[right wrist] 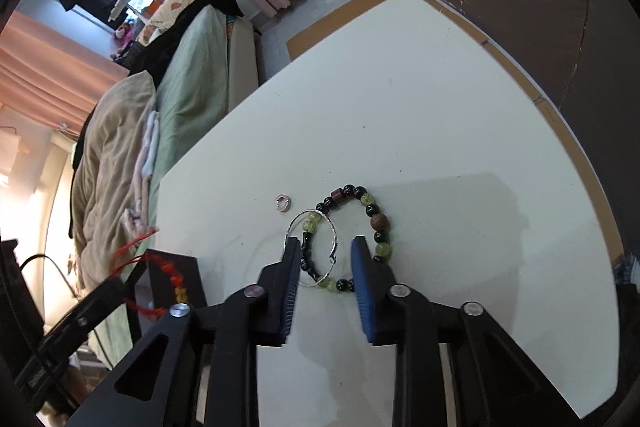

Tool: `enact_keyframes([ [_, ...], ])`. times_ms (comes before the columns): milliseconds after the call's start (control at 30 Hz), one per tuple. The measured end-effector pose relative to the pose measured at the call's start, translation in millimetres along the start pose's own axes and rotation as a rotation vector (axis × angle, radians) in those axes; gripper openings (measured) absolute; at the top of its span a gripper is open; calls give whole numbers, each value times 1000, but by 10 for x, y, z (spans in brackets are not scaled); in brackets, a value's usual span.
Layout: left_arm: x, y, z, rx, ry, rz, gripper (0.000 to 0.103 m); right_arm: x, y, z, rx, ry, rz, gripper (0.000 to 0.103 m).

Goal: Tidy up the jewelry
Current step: 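Grasp the red string bracelet with the left gripper while the right gripper grasps the silver hoop, then drop the red string and silver hoop into the black box with both grippers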

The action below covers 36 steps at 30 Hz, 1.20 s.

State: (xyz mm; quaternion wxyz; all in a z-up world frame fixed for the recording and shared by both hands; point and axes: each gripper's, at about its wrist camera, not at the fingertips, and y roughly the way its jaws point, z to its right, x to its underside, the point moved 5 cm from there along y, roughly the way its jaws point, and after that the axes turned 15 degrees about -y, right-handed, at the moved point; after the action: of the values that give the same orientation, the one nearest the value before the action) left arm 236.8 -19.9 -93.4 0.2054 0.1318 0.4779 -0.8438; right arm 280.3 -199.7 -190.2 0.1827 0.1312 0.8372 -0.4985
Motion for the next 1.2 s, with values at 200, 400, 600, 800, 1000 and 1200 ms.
enact_keyframes([
  [200, -11, -171, -177, -10, -26, 27, 5, -21, 147, -20, 49, -12, -22, 19],
  [400, -24, -316, -359, -20, -57, 49, 5, 16, 143, -58, 52, 5, -25, 6],
  [600, -35, -428, -492, -29, -85, 62, 5, -16, -92, -363, 48, -60, 43, 6],
  [800, -56, -468, -633, -43, -134, 61, 6, -1, -326, -700, -22, -94, 116, 6],
  [1000, -54, -485, -804, -60, -194, 45, 57, 15, -430, -1068, -119, -144, 161, 6],
  [1200, -117, -663, -844, -50, -207, 115, 74, 66, -315, -1316, -182, -185, 145, 6],
])
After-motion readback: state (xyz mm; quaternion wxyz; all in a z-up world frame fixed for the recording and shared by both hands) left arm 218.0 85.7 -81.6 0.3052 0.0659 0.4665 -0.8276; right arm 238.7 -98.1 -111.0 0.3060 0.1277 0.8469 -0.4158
